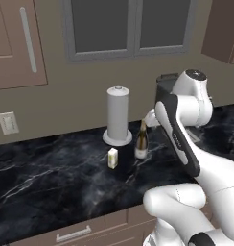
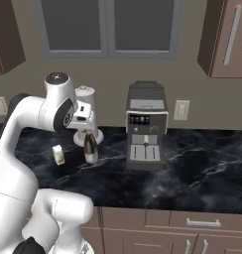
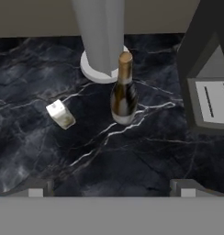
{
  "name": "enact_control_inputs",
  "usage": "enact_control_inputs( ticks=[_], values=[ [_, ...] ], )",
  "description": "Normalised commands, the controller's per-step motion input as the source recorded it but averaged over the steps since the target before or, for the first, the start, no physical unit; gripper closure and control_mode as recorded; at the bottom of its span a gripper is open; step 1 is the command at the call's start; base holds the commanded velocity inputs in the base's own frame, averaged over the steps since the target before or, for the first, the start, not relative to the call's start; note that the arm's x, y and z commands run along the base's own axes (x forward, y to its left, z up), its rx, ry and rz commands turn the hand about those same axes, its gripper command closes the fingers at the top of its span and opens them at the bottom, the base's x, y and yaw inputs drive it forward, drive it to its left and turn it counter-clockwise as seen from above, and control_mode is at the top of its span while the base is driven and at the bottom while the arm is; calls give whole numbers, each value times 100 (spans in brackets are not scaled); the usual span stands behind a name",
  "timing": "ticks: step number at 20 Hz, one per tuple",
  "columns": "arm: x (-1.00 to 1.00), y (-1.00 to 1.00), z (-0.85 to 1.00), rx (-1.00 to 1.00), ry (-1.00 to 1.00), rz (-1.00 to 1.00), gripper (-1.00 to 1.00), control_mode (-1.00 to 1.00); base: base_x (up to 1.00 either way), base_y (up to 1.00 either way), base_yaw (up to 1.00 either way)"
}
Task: Move the drinks to the dining counter.
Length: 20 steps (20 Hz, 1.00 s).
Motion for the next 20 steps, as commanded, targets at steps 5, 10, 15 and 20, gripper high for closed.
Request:
enact_control_inputs(
  ticks=[5, 10, 15, 20],
  values=[
    [8, 0, -2, 0, -9, 0, -100, -100, 0, 0, 0],
    [1, 0, -17, 0, -11, 0, -100, -100, 0, 0, 0],
    [8, 0, -32, 0, -8, 3, -100, -100, 0, 0, 0],
    [20, 0, -13, 0, -12, 2, -100, -100, 0, 0, 0]
  ],
)
